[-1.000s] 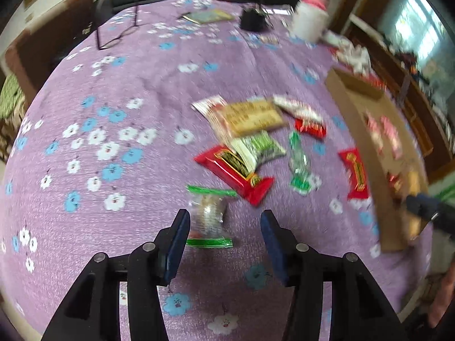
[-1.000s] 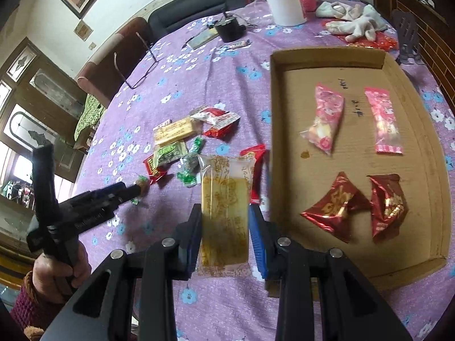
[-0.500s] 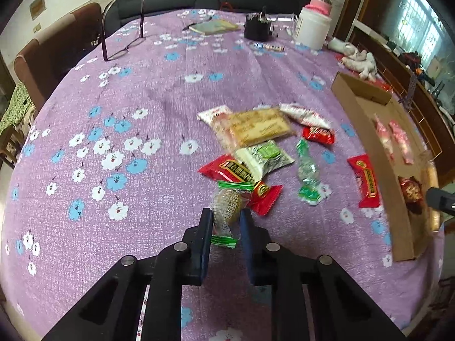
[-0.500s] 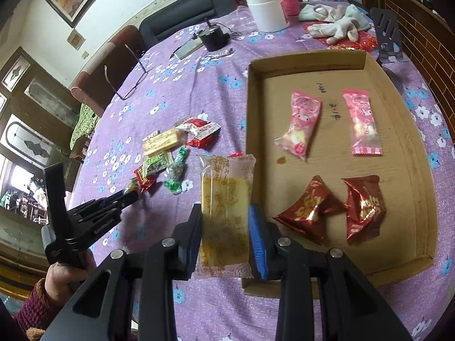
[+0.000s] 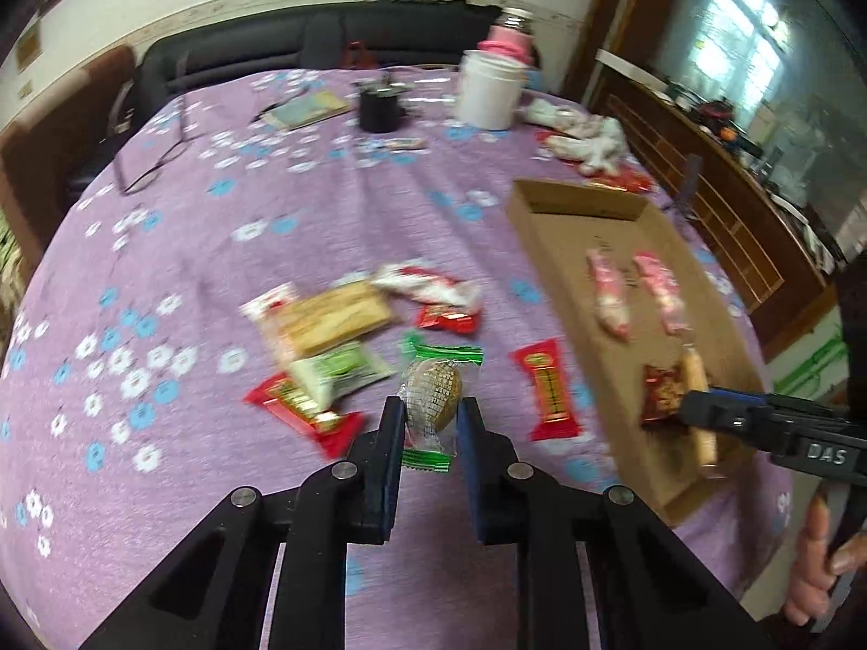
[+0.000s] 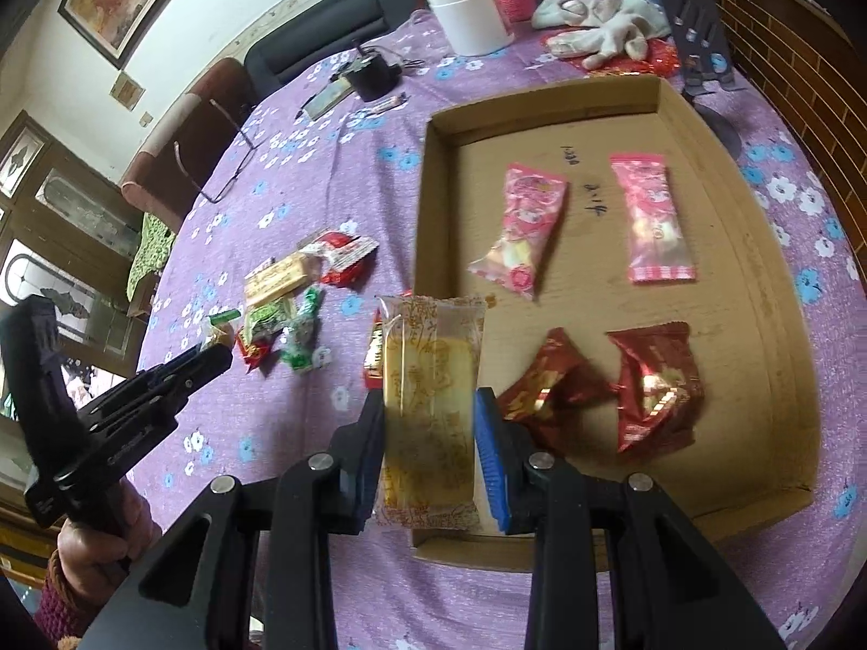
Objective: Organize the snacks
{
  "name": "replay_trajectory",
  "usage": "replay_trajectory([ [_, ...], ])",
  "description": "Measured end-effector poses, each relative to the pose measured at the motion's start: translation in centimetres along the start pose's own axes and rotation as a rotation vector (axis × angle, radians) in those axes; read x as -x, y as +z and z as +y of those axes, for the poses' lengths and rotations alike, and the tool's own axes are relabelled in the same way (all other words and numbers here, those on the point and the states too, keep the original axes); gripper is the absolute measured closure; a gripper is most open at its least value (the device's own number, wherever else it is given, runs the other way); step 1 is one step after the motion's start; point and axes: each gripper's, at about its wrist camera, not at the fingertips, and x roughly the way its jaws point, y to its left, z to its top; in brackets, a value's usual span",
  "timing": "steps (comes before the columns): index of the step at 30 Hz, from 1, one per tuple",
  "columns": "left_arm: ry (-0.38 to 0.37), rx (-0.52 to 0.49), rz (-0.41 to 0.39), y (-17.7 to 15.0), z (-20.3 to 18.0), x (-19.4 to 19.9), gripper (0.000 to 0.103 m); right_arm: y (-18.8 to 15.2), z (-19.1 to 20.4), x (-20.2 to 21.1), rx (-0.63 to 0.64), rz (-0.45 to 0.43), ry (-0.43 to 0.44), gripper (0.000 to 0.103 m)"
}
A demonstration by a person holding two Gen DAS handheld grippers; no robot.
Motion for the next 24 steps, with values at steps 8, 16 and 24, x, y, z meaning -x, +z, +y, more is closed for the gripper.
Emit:
replay_trajectory([
  [8, -0.086, -0.127, 0.025, 1.0, -7.1, -1.4, 0.083, -0.1, -3.4, 1.5, -0.064, -0.025, -0.038, 0.072],
  [16, -0.159, -0.241, 0.078, 1.2, -13.3, -3.8, 0.084, -0.1, -7.1, 2.4, -0.128, -0.037, -0.085, 0.072],
  [24, -0.177, -0.291, 0.121, 1.2, -16.6, -6.1, 0.084, 0.2, -10.1, 2.7, -0.177, -0.029, -0.125, 0.072],
])
